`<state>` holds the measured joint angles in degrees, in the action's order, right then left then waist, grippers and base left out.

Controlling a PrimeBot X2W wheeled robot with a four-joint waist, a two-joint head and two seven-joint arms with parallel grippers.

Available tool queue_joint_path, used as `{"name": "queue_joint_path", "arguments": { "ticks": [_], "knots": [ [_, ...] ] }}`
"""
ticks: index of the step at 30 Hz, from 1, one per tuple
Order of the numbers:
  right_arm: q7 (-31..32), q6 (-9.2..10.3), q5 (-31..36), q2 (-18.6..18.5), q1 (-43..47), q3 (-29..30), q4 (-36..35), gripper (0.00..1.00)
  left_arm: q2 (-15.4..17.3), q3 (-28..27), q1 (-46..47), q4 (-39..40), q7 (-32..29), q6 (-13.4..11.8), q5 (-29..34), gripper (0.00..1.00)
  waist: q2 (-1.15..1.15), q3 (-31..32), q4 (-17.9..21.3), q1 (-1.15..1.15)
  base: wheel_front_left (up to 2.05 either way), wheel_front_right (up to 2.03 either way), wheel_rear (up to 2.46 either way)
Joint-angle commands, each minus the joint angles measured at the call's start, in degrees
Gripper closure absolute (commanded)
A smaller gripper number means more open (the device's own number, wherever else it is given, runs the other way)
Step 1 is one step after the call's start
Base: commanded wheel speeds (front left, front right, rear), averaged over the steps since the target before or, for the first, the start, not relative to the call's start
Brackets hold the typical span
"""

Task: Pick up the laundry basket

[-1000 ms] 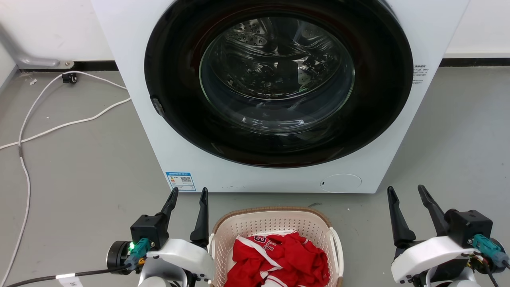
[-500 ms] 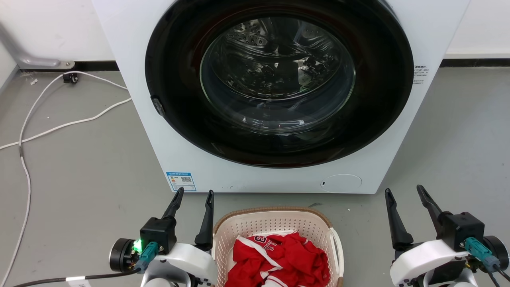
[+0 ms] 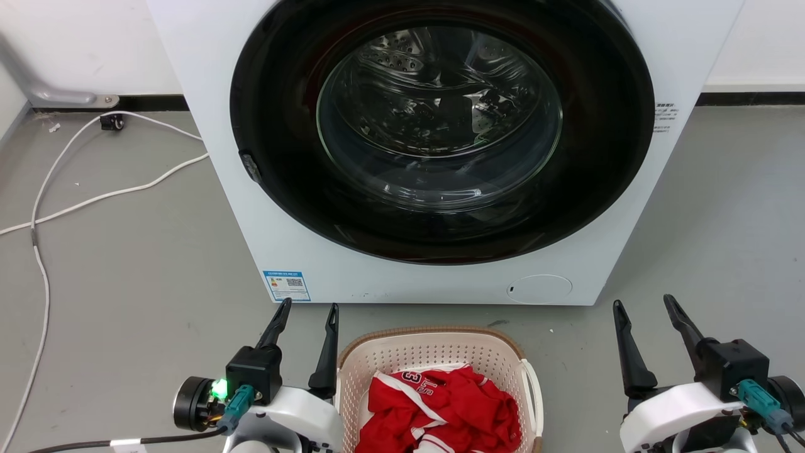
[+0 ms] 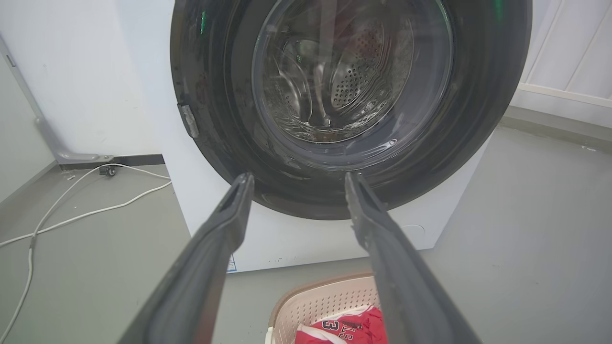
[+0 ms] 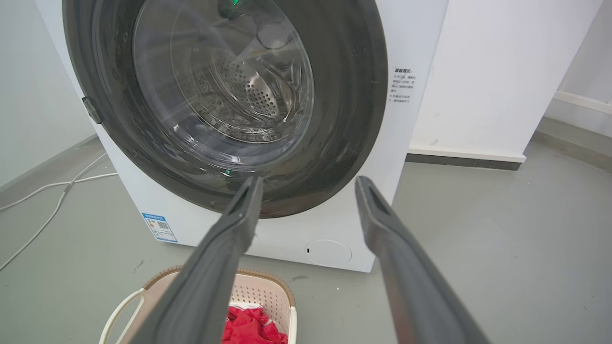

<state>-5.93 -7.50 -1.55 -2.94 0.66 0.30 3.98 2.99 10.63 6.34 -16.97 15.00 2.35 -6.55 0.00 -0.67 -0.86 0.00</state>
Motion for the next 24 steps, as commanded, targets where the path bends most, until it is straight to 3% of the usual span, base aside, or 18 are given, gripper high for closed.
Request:
{"name": "queue_joint_path", "arguments": {
  "ticks": [1,16,24],
  "knots": [
    [-0.16,0.02,-0.75,0.10,0.60,0.19,0.01,0.00,-0.03,-0.17,0.63,-0.11,0.22,0.14,-0.28,0.00,0.00,-0.04,0.04,0.00,0.00,0.00,0.00],
    [-0.05,0.02,-1.45,0.10,-0.41,0.59,0.76,0.00,-0.11,-0.56,1.42,-0.58,0.22,-0.10,-0.89,0.00,0.00,-1.26,0.14,0.00,0.00,0.00,0.00],
    [0.43,0.02,-2.04,0.09,-1.91,0.18,3.20,0.00,-0.12,0.58,2.94,-3.37,0.22,-0.36,-2.17,0.00,0.00,-6.47,0.68,0.00,0.00,0.00,0.00]
  ]
}}
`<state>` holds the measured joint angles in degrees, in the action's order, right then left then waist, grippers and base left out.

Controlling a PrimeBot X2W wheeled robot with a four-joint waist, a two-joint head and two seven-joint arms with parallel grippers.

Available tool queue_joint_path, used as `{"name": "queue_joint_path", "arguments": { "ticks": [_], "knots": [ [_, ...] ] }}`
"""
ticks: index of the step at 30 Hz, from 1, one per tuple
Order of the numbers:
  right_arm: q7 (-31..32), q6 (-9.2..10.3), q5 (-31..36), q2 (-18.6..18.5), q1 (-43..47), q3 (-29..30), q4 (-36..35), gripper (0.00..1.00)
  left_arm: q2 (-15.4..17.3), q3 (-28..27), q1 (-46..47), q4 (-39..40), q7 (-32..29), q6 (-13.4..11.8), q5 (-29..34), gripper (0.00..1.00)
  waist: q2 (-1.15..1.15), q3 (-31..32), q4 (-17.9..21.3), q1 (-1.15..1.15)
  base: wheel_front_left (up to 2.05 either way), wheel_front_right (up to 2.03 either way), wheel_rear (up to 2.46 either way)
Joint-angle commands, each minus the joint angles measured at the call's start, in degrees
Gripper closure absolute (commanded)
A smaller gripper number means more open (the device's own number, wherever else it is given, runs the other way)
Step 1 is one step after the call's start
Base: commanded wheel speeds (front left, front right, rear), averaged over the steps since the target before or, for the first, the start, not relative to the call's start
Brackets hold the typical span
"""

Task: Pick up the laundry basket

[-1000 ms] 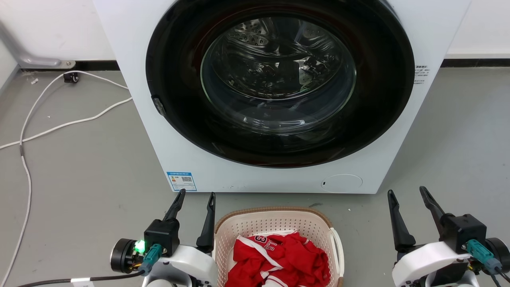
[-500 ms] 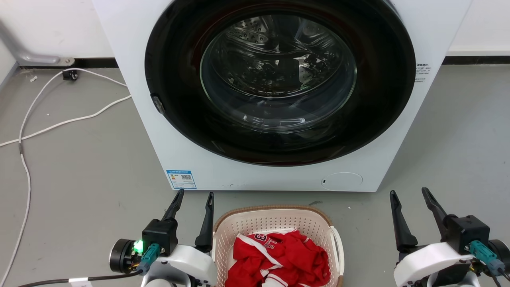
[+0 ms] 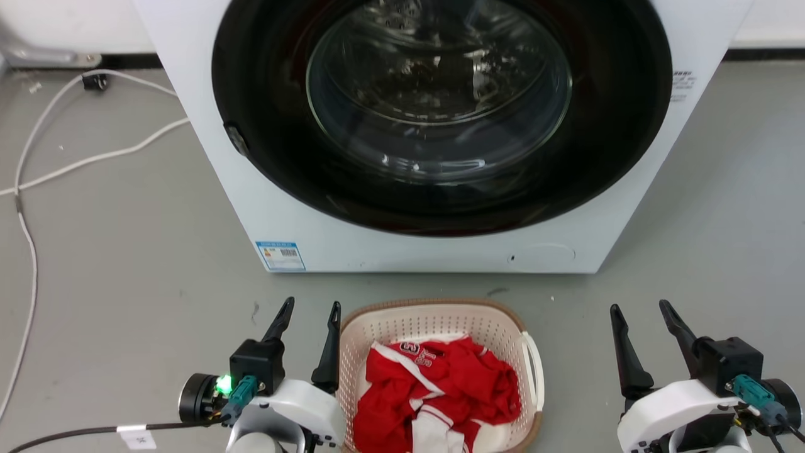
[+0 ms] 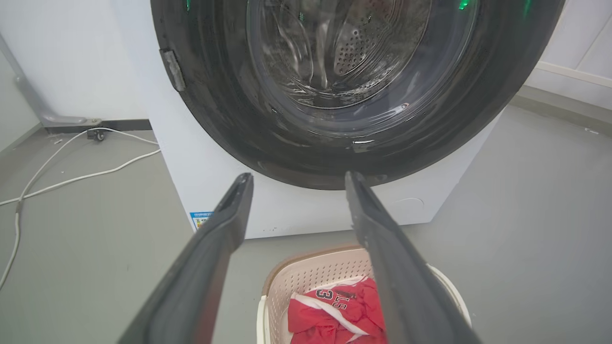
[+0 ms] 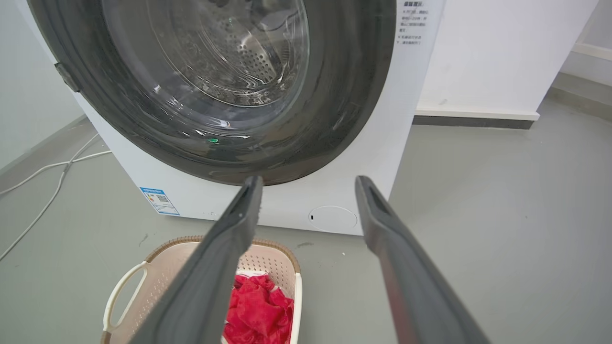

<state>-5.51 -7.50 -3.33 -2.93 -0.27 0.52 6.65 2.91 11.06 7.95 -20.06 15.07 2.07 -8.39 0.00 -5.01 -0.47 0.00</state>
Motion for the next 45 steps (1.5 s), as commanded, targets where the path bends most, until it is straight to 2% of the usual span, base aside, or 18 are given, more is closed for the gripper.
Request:
{"name": "queue_joint_path", "arguments": {
  "ticks": [1,10,21,34,45],
  "knots": [
    [0.06,0.02,-0.21,0.08,-1.35,-0.10,0.88,0.00,-0.03,0.27,1.65,-0.88,0.14,-0.04,-0.39,0.00,0.00,-3.31,0.35,0.00,0.00,0.00,0.00],
    [-0.45,0.02,-0.58,0.07,-6.50,-0.83,7.21,0.00,-0.03,0.64,7.66,-10.57,0.14,0.99,-2.91,0.00,0.00,-13.46,0.75,0.00,0.00,0.00,0.00],
    [-0.63,0.02,-1.25,0.07,-15.26,-1.59,16.84,0.00,0.28,-0.63,19.59,-25.03,0.15,3.21,-5.93,0.00,0.00,-25.24,1.15,0.00,0.00,0.00,0.00],
    [0.86,0.02,-4.92,0.06,-32.42,-7.52,38.78,0.00,2.70,-0.57,34.91,-43.62,-3.39,5.16,-9.84,0.00,0.00,-36.79,2.09,0.00,0.00,0.00,0.00],
    [0.70,0.02,-9.00,0.06,-45.23,-12.60,52.81,0.00,3.71,1.31,42.57,-50.46,-8.53,5.44,-13.18,0.00,0.00,-42.88,2.27,0.00,0.00,0.00,0.00]
  ]
}}
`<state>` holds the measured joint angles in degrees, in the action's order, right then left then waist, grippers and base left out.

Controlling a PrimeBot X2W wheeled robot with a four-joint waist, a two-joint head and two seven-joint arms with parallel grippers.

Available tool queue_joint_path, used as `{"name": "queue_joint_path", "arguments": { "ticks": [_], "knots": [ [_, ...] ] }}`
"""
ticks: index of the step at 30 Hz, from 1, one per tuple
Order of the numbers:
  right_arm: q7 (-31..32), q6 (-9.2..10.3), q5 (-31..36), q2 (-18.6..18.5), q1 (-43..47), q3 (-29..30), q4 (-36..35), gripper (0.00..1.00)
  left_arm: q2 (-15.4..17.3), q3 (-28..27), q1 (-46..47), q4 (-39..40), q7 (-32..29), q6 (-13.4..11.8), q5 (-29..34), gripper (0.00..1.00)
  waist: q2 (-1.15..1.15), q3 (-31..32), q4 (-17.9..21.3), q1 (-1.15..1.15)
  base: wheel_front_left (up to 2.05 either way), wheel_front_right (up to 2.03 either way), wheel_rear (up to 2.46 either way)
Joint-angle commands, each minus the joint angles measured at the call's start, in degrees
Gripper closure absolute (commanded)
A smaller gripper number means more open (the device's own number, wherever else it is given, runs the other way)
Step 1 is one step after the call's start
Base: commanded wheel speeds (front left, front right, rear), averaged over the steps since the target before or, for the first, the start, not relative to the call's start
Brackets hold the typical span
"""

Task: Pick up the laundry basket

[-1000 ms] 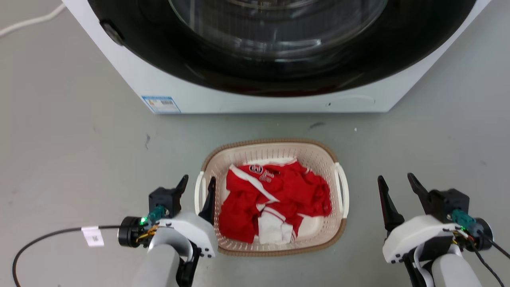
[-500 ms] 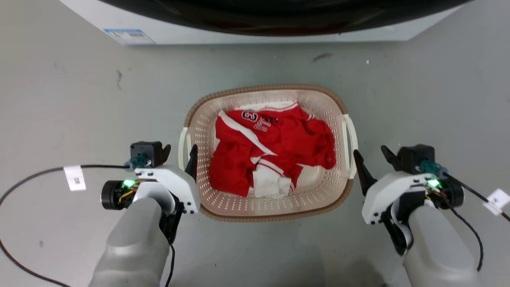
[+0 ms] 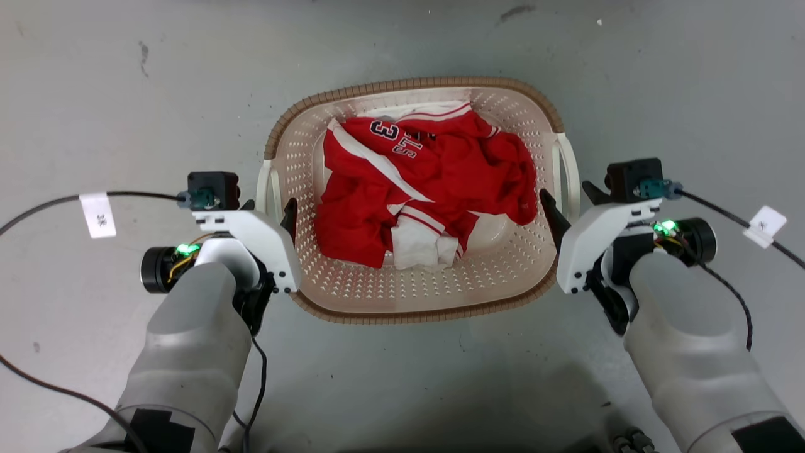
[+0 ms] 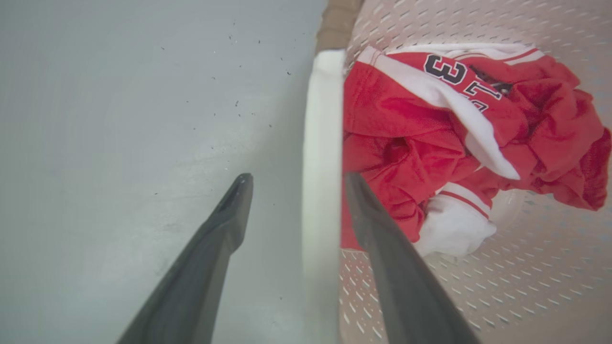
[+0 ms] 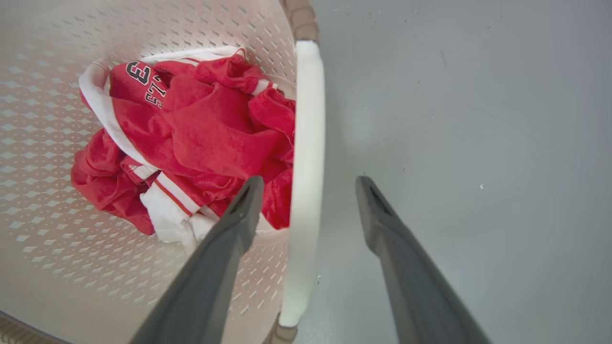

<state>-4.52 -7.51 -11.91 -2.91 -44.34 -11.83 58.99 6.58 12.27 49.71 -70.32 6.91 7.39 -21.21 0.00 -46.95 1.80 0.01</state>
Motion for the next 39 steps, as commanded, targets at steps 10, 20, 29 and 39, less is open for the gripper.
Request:
{"name": "queue_joint_path", "arguments": {
  "ticks": [10,20,29,39],
  "knots": [
    [0.38,0.03,-5.40,0.03,-7.92,-5.23,6.51,1.00,0.18,3.37,4.43,-1.09,-6.93,0.14,-4.43,1.00,0.00,-3.82,-0.02,-0.01,0.00,0.00,0.00],
    [0.83,-0.05,-10.18,0.13,-9.27,-10.55,8.82,1.00,0.32,8.32,3.57,1.39,-9.46,0.15,-9.59,1.00,0.00,-3.20,0.03,-0.01,0.00,0.00,0.00],
    [2.58,-0.11,-13.94,0.39,-8.62,-14.54,9.57,1.00,0.08,12.77,3.16,1.60,-11.70,0.18,-13.27,1.00,0.00,0.63,0.31,-0.01,0.00,0.00,0.00],
    [8.73,-0.32,-19.56,0.73,-5.74,-18.88,9.65,1.00,-1.01,16.11,2.01,0.95,-15.79,0.22,-17.87,1.00,0.00,9.34,0.49,-0.01,0.00,0.00,0.00]
  ]
}}
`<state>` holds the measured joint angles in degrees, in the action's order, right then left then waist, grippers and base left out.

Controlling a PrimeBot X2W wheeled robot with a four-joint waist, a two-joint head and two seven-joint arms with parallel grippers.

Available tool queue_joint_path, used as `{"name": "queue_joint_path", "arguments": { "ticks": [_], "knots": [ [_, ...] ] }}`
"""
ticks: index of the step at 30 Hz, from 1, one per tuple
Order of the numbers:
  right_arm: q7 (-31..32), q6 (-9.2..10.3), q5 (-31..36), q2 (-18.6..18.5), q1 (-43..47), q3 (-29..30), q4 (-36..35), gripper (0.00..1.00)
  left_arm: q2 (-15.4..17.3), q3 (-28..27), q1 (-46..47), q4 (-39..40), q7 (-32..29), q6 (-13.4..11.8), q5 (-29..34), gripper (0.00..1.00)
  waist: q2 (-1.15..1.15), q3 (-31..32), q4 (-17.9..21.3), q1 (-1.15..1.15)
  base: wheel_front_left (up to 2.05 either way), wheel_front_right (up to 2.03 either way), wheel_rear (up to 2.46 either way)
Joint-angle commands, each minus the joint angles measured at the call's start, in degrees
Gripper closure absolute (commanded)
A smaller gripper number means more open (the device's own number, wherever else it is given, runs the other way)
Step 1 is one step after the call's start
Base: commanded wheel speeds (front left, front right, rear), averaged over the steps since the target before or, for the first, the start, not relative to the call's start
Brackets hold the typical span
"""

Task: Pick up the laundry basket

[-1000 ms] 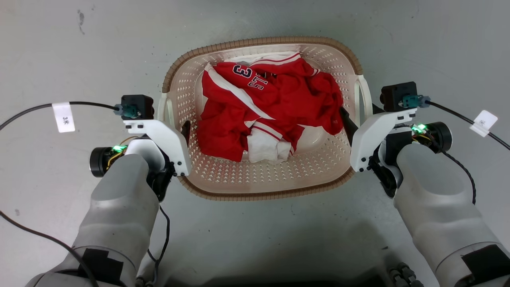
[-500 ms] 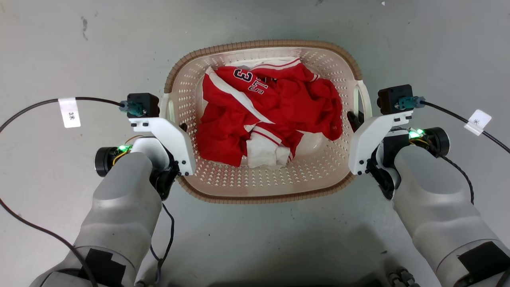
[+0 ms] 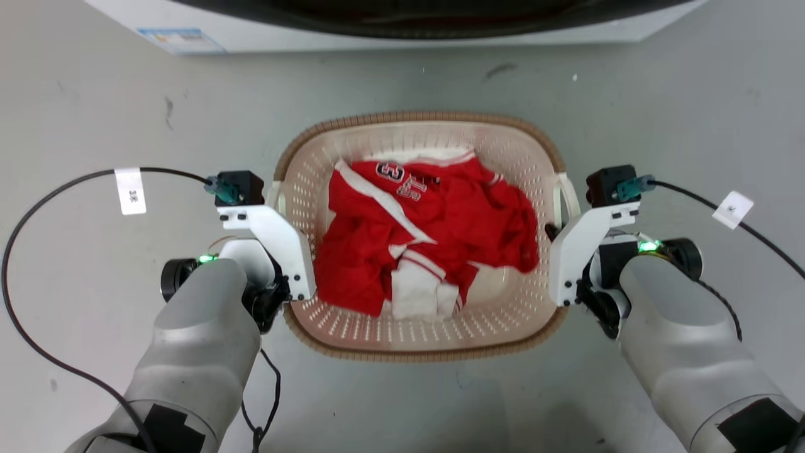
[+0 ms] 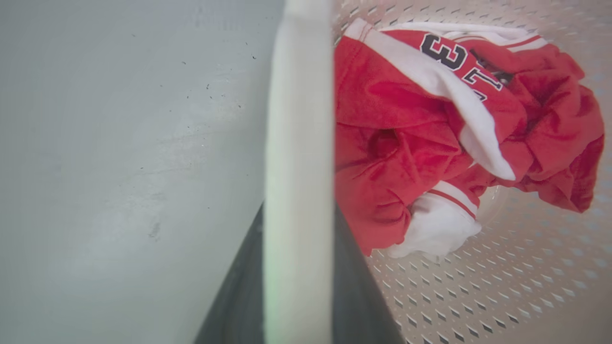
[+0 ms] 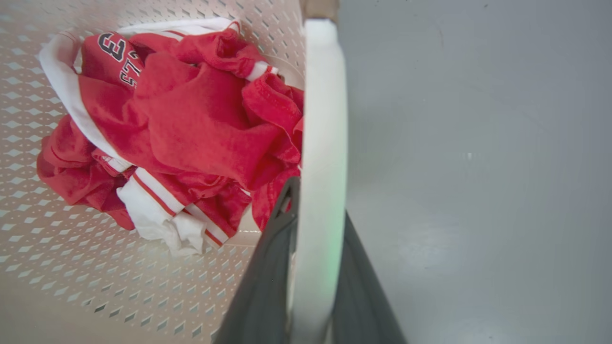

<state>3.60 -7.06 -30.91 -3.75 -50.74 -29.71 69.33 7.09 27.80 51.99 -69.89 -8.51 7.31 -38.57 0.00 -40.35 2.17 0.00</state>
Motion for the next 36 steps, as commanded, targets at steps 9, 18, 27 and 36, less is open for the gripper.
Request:
{"name": "queue_joint_path", "arguments": {
  "ticks": [9,18,27,36],
  "knots": [
    [8.47,-0.79,-5.46,1.73,3.21,-4.37,-0.44,1.00,-1.64,2.71,-3.20,-0.13,-4.78,0.33,-4.51,1.00,0.00,12.67,0.37,0.00,0.00,0.00,0.00],
    [14.74,-0.79,-8.72,1.63,4.45,-6.03,0.12,1.00,-1.19,4.35,-5.28,-0.31,-7.72,0.37,-7.12,1.00,0.00,20.75,0.28,0.00,0.00,0.00,0.00],
    [21.10,-0.80,-11.72,0.91,5.73,-7.50,0.39,1.00,-1.17,5.97,-6.95,-0.54,-11.19,0.37,-9.60,1.00,0.00,28.48,0.23,0.00,0.00,0.00,0.00],
    [26.21,-0.80,-14.06,0.82,6.55,-7.95,1.20,1.00,-1.46,6.87,-8.85,-1.35,-13.87,0.37,-11.61,1.00,0.00,33.63,0.65,0.00,0.00,0.00,0.00]
  ]
}}
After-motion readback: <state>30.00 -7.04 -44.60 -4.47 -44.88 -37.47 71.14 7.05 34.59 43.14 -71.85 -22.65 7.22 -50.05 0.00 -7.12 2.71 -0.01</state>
